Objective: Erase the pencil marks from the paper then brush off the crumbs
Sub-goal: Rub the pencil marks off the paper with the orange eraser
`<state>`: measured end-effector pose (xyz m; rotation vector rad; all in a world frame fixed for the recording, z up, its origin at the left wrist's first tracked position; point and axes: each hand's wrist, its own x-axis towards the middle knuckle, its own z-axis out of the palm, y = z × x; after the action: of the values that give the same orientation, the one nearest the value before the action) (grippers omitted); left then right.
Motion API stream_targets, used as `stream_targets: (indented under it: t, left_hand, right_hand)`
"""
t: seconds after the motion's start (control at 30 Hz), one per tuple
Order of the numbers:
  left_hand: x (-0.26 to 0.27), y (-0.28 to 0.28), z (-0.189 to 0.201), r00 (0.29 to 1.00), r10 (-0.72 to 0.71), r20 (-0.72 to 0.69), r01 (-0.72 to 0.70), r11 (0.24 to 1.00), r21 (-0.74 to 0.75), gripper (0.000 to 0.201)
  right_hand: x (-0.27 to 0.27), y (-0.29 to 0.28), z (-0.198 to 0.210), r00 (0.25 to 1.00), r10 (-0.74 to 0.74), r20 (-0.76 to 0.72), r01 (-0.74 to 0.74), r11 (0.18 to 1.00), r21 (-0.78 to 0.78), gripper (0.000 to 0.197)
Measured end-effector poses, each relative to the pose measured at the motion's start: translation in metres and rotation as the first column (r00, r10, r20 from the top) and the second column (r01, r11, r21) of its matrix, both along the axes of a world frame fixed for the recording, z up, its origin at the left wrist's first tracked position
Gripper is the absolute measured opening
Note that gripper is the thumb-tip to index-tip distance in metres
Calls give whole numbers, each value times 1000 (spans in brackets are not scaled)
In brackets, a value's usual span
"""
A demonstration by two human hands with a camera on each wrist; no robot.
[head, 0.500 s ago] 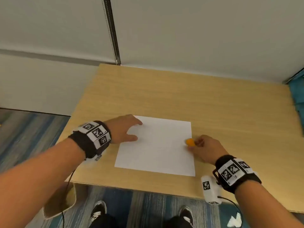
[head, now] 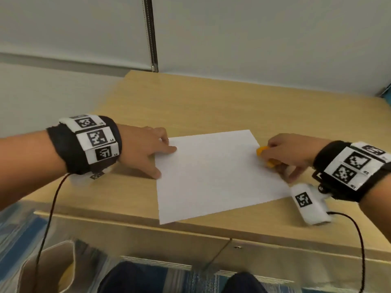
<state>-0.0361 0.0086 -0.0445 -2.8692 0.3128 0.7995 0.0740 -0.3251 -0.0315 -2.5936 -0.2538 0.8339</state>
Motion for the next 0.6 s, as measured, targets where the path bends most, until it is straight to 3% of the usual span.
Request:
stream_targets:
  t: [0.07,0.13,0.23,0.3,0.4,0.5,0.6]
  left_hand:
    - [-16,-7,0,1000,0,-2,0,997,-74,80]
    - [-31,-15,4,1000,14,-19,-17,990,-142,73]
    - [-37,-16,19,999,15,41,-7,984,-180,66]
    - [-33,-13,25,994,39,99,-19,981,-194,62]
    - [-25,-6,24,996,56,75,-44,988,-149,77]
    - [-17,-3,16,1000,-9,-6,9,1000,-11,99]
    - [-13,-3,10,997,-14,-77,19,997,69,105]
  right_hand:
    - [-7,5,8,990,26,142,-35,998,61,27]
    - [-23,16,12,977,88,192,-101,993,60,28]
    - [-46,34,5,956,234,179,-229,972,-50,31]
    - [-56,45,0,903,350,248,-311,933,-182,32]
    - [-60,54,-3,844,425,328,-349,898,-267,32]
    - [-57,56,-3,840,434,325,-355,894,-275,32]
    - [-58,59,3,811,441,384,-362,895,-261,32]
